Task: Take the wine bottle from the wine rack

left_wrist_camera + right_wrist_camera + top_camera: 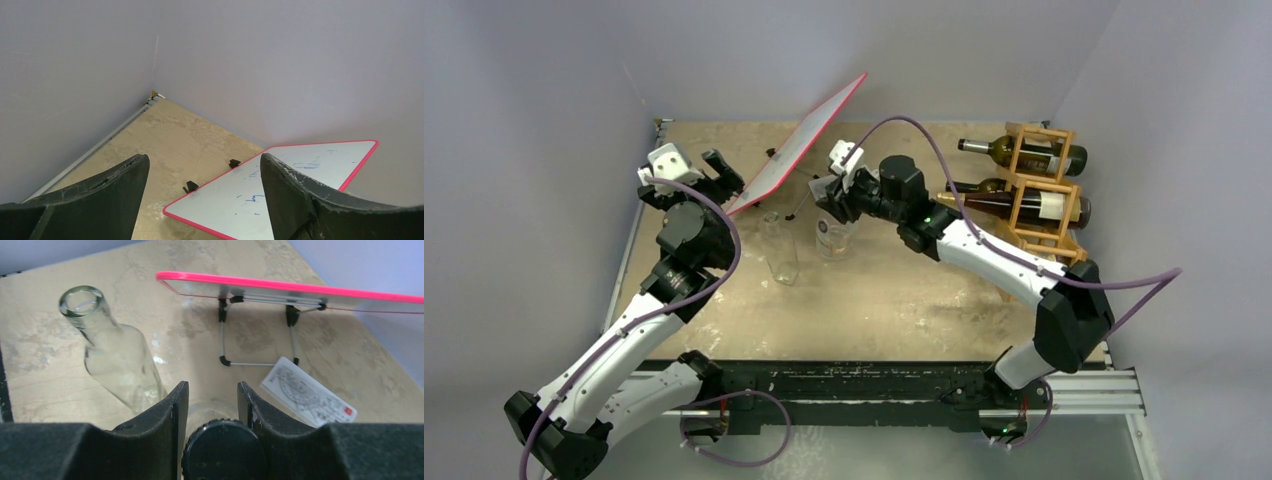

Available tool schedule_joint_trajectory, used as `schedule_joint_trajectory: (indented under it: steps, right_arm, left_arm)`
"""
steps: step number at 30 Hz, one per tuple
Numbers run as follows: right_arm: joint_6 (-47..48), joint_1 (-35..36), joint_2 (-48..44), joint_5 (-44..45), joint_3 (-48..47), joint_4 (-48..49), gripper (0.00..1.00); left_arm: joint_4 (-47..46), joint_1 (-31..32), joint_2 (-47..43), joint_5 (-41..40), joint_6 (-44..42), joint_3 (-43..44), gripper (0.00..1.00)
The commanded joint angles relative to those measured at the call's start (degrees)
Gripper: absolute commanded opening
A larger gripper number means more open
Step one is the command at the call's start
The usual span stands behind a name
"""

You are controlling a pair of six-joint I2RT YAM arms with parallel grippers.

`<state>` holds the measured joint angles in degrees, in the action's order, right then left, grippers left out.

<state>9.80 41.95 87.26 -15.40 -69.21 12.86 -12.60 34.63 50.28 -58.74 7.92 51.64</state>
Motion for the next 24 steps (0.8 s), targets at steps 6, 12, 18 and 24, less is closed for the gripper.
schedule_joint_trajectory:
  steps: [6, 12, 18, 24]
  right_arm:
    - [-1.7, 3.1, 0.8, -3.1, -0.8, 18.0, 0.0]
    - [-2.6, 3.8, 1.1, -4.0, 1.9, 21.1, 0.0]
    - [-2.9, 4.3, 1.4, -4.0, 4.0, 23.3, 0.0]
    - [-1.7, 5.0, 1.9, -4.7, 4.7, 24.1, 0.0]
  left_arm:
    - [-2.2, 0.2, -0.3, 0.0, -0.5, 0.5, 0.81]
    - [-2.2, 0.1, -0.2, 0.0, -0.5, 0.4, 0.81]
    - [-2.1, 0.2, -0.1, 0.2, -0.2, 0.5, 0.81]
    - [-2.1, 0.2, 0.0, 0.2, -0.2, 0.5, 0.81]
